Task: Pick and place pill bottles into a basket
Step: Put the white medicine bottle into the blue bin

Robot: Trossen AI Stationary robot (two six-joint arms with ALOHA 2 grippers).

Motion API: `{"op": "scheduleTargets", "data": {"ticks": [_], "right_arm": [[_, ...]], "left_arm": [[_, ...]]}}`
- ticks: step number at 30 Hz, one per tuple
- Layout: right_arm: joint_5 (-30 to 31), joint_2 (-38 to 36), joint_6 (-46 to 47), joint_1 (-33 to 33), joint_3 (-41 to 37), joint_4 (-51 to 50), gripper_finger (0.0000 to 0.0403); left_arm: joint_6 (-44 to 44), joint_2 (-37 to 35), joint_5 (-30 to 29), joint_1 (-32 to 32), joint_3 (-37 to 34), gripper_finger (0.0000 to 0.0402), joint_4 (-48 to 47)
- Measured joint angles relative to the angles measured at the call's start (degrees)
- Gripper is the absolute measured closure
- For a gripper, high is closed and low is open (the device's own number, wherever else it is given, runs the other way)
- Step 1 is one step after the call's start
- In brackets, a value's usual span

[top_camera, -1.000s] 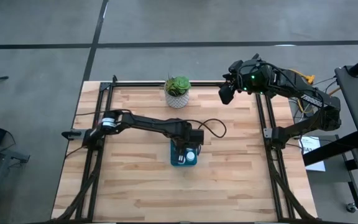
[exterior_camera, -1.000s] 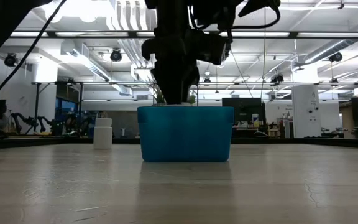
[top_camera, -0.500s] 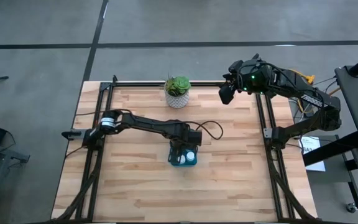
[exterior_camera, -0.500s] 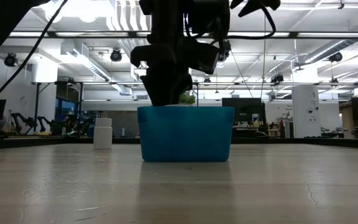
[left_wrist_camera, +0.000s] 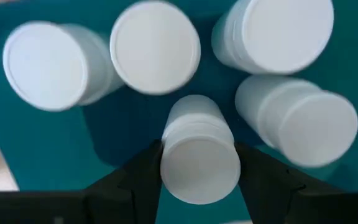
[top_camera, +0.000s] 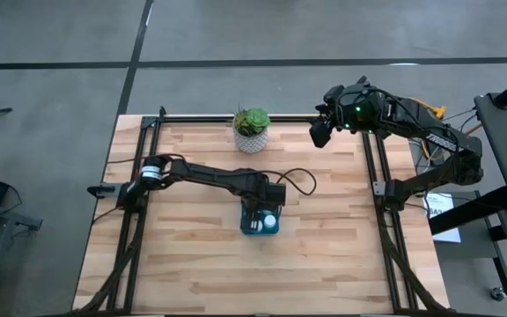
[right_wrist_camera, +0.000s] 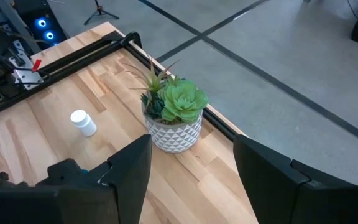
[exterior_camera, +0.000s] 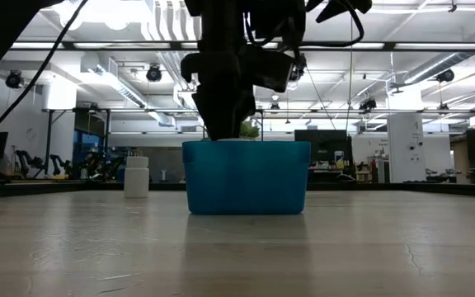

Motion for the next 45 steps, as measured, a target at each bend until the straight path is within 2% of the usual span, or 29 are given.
{"op": "scheduleTargets", "data": {"ticks": [9,30,35,38,45], "right_arm": [[0.0,0.0,0.13,-0.01,0.0,0.02,0.0184],[-0.04,0.0,0.04,-0.02,0.0,0.02,0.0184],[-0.04,0.0,0.0,0.0,0.0,0.02,0.0184],[-0.02,0.0,0.0,0.01,0.0,0.02,0.0184],[-0.04,0.0,0.09,0.0,0.0,0.02,0.0184]], "left_arm": [[0.0,-2.76,-0.03,0.0,0.07,0.0228,-0.8],[-0.82,-3.37,1.88,0.13,-0.69,0.0227,1.66],[-0.24,-3.37,1.4,0.21,-2.81,0.0226,1.69],[-0.26,-3.37,1.4,0.24,-5.01,0.0212,1.65],[-1.4,-3.37,2.57,0.28,-7.15,0.0149,2.1]]}}
